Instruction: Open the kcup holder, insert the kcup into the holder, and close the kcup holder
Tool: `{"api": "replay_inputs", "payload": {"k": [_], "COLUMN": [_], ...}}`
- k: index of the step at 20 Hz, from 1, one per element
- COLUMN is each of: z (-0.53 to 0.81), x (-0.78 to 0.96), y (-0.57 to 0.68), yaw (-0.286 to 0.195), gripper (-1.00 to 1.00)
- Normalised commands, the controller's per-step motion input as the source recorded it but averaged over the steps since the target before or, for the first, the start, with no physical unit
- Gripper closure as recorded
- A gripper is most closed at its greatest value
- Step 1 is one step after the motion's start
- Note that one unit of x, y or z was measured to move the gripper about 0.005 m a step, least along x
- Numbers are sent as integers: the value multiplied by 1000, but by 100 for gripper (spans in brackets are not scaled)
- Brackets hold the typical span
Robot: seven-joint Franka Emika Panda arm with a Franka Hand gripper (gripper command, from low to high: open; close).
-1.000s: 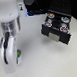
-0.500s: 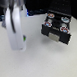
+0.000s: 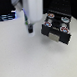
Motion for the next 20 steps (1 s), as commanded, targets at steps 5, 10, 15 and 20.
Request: {"api": "replay_inputs", "payload": {"k": [5, 10, 15, 20], "z": [437, 384, 332, 241], "x": [-2, 20, 17, -10], "y": [638, 640, 642, 626], "yaw": [16, 13, 20, 27], "gripper": [100, 100, 100, 100]}}
